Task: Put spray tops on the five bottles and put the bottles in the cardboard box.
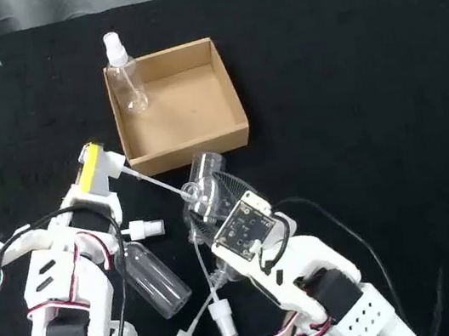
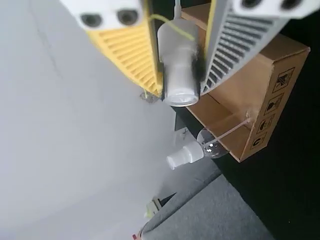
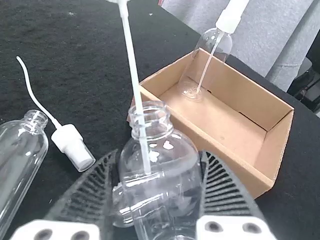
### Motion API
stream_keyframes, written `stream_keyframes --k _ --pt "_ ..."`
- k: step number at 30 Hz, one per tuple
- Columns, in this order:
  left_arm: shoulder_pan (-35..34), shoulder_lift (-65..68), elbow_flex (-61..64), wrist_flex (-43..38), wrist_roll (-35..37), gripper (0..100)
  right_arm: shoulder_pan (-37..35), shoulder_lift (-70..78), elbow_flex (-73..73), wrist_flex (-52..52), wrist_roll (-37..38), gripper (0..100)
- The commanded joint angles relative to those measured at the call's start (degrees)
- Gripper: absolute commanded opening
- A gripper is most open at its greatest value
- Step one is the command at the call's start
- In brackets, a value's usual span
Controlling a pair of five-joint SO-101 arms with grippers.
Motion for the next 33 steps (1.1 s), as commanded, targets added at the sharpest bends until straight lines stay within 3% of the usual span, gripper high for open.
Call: stream_keyframes --k 1,16,33 --pt "3.4 -0.5 -0.2 0.3 -2.4 3 -0.9 -8.1 -0.3 -1.5 0.2 10.6" --pt "13.8 -0.4 2.5 1.1 -9.8 3 -0.9 -8.1 0.4 -1.5 0.1 10.6" --pt "15.0 -0.4 3.5 1.1 -10.6 3 -0.9 -8.1 0.7 -1.5 0.1 10.6"
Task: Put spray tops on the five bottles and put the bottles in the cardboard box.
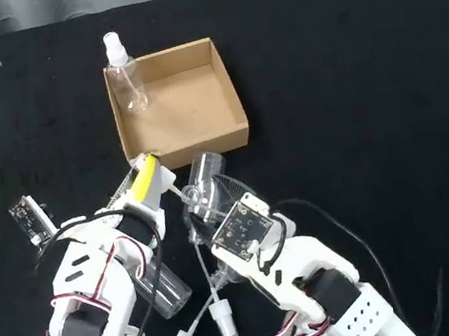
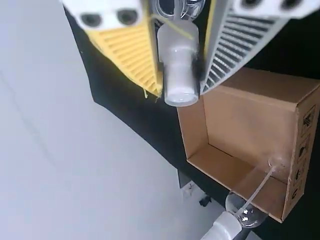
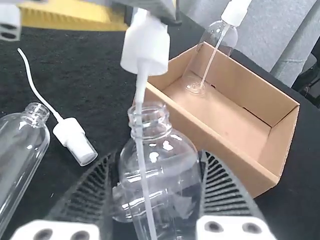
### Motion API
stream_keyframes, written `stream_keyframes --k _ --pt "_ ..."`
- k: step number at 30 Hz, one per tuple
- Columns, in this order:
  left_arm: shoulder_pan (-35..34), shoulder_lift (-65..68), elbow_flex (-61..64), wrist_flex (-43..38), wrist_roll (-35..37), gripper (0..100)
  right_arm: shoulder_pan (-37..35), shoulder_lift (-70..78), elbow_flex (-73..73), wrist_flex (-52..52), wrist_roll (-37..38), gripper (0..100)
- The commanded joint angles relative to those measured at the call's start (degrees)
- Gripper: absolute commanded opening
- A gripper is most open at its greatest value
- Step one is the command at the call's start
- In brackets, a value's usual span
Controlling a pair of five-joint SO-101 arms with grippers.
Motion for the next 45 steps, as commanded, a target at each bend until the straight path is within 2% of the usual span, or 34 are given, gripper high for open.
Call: stream_keyframes --k 1,7,16,18,22,24,32,38,45 --pt "0.8 0.2 -0.6 0.3 -0.4 3 -0.8 -8.1 -0.3 -1.5 -0.1 10.6" --pt "4.2 0.1 0.6 0.0 -3.3 3 -0.8 -8.1 -0.3 -0.7 -0.1 10.6" --pt "4.4 0.1 0.8 0.3 -4.0 4 -0.7 -8.1 -0.7 0.4 -0.1 10.6" --pt "4.7 0.1 1.1 0.3 -6.1 9 -0.7 -8.1 -0.7 0.4 -0.1 10.6" --pt "4.8 0.1 1.3 0.7 -6.5 27 -0.7 -8.1 -0.7 0.4 -0.1 10.6" --pt "4.8 0.1 0.6 2.7 -6.5 31 -0.7 -8.1 -0.7 0.4 -0.1 10.6" --pt "4.2 0.0 -3.5 4.8 -4.1 28 -0.7 -8.1 -0.4 0.2 -0.1 10.6" --pt "4.2 0.0 -5.0 4.2 -4.0 28 -0.8 -8.1 -0.3 0.3 -0.1 10.6" --pt "4.4 0.1 -5.6 1.2 -0.4 28 -0.9 -8.1 -0.2 0.4 0.0 10.6"
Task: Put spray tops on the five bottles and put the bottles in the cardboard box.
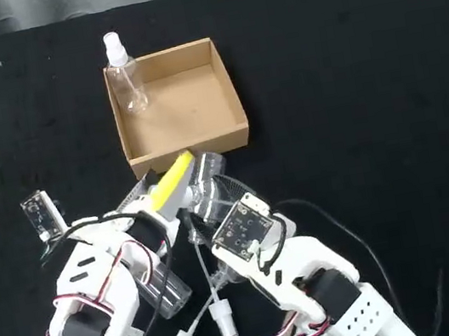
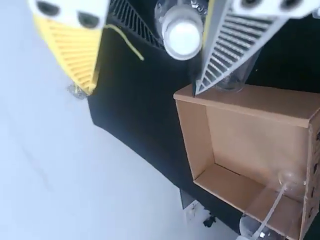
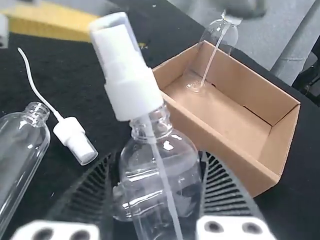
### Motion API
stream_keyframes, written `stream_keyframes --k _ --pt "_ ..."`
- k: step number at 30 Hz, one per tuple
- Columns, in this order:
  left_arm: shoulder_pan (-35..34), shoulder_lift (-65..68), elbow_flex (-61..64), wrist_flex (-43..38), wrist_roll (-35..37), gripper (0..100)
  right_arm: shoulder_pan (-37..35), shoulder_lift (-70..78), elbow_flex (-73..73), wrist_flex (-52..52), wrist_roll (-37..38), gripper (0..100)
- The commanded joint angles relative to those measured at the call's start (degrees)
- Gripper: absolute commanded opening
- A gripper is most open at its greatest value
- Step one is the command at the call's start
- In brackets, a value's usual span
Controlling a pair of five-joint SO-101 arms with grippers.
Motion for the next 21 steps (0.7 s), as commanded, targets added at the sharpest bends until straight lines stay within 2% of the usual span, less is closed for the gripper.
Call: stream_keyframes --k 1,6,14,21 --pt "0.7 -0.4 -2.4 -3.8 1.3 28 -0.8 -8.1 -0.2 0.0 0.1 10.6" --pt "0.1 -0.4 0.0 -8.8 3.3 28 -0.8 -8.1 -0.2 0.1 0.1 10.6" --pt "0.0 -0.4 -0.1 -8.9 3.3 28 -0.6 -8.1 -0.2 0.1 0.1 10.6" --pt "-6.6 -0.5 -2.2 -8.9 8.7 28 -0.6 -8.1 -0.3 -0.4 -0.2 10.6"
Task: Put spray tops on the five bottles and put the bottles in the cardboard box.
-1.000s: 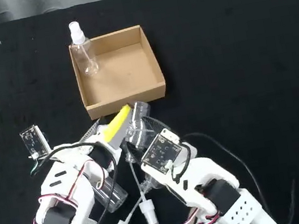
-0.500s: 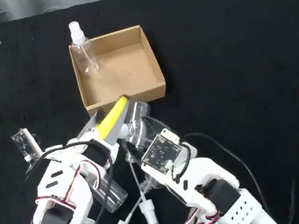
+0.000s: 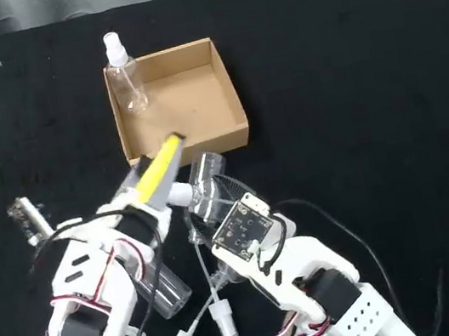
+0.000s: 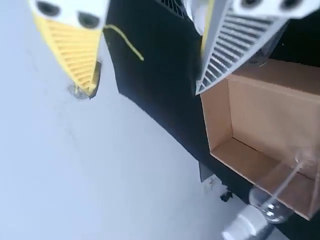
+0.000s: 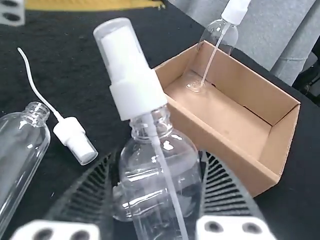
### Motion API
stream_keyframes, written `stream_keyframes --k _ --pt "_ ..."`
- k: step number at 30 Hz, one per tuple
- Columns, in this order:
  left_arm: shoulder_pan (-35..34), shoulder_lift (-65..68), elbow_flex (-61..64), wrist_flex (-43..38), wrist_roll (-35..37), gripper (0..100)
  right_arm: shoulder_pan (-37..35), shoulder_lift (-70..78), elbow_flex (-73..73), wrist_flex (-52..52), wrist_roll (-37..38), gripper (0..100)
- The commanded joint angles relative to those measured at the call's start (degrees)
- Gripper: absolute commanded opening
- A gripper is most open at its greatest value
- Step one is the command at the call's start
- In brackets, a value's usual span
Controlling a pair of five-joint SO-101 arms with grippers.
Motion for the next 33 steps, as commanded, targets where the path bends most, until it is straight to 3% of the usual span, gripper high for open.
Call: stream_keyframes --k 1,5,17,21,33 --pt "-4.8 -0.5 -3.2 -1.2 3.5 28 -0.6 -8.1 -0.3 -0.4 -0.9 10.6" --pt "-8.6 -0.5 -3.7 -1.4 4.0 28 -0.6 -8.2 -0.7 -1.2 -6.9 10.9" --pt "-17.0 -0.5 -2.2 -1.2 3.9 28 -0.5 -8.2 -0.3 -10.1 -14.6 10.9" --pt "-17.3 -0.5 -0.5 -1.2 3.7 28 -0.5 -8.2 -0.3 -12.7 -18.4 11.0" --pt "-12.4 -0.5 2.3 -1.1 -2.4 28 -0.6 -8.2 -0.3 -15.8 -18.5 11.0"
